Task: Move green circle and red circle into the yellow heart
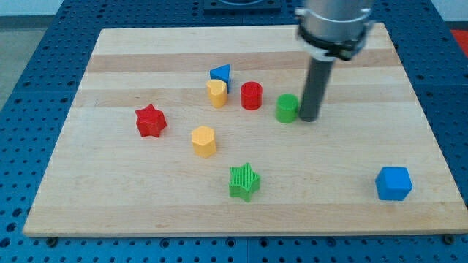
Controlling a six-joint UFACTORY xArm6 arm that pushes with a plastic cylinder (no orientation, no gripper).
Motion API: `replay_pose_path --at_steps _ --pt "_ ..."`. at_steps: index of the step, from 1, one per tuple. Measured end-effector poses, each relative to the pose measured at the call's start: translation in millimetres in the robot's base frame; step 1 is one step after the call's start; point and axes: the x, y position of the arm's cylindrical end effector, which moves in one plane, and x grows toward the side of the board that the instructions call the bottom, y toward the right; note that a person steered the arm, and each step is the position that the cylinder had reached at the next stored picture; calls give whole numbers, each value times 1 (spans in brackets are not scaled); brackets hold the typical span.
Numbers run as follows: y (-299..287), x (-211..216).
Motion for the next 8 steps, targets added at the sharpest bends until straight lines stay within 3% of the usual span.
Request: replay_pose_path --at_steps 3,7,8 --pt "16 -28" --pt "-57 -9" --pt "-46 -9"
